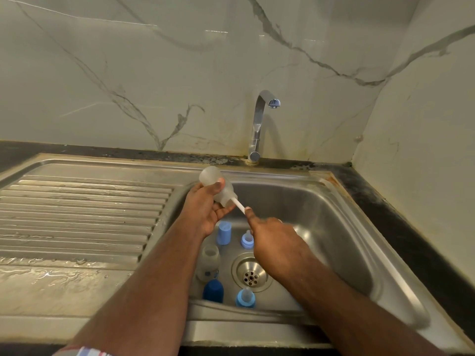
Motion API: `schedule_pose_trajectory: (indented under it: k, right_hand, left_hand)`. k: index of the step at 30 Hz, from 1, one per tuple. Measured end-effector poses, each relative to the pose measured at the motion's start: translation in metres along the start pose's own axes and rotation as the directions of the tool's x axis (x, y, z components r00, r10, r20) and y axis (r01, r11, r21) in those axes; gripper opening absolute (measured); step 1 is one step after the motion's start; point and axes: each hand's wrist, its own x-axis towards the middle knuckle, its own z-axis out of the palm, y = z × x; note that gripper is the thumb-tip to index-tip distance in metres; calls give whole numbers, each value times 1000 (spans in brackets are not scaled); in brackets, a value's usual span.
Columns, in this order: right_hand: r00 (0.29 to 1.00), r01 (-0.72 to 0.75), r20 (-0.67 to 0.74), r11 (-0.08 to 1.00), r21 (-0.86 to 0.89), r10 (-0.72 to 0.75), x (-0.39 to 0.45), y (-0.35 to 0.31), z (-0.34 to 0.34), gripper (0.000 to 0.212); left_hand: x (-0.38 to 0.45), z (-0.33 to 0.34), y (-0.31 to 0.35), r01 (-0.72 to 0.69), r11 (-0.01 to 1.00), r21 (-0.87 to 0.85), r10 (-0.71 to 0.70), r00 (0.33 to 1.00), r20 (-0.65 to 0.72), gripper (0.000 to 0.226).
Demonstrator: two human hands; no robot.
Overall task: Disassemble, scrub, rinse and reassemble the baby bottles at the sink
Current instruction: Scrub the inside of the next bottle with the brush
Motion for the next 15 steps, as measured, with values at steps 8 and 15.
schedule_pose_trajectory:
  k: [8,15]
  right_hand:
    - [996,-54,85,736,674,-4,-9,19,-18,42]
    - [998,22,49,946,322,-40,-5,9,-11,48]
  left_hand:
    - [4,-7,7,-90,995,-33,90,996,-25,44]
    - [4,-5,6,-109,994,-23,109,994,-27,47]
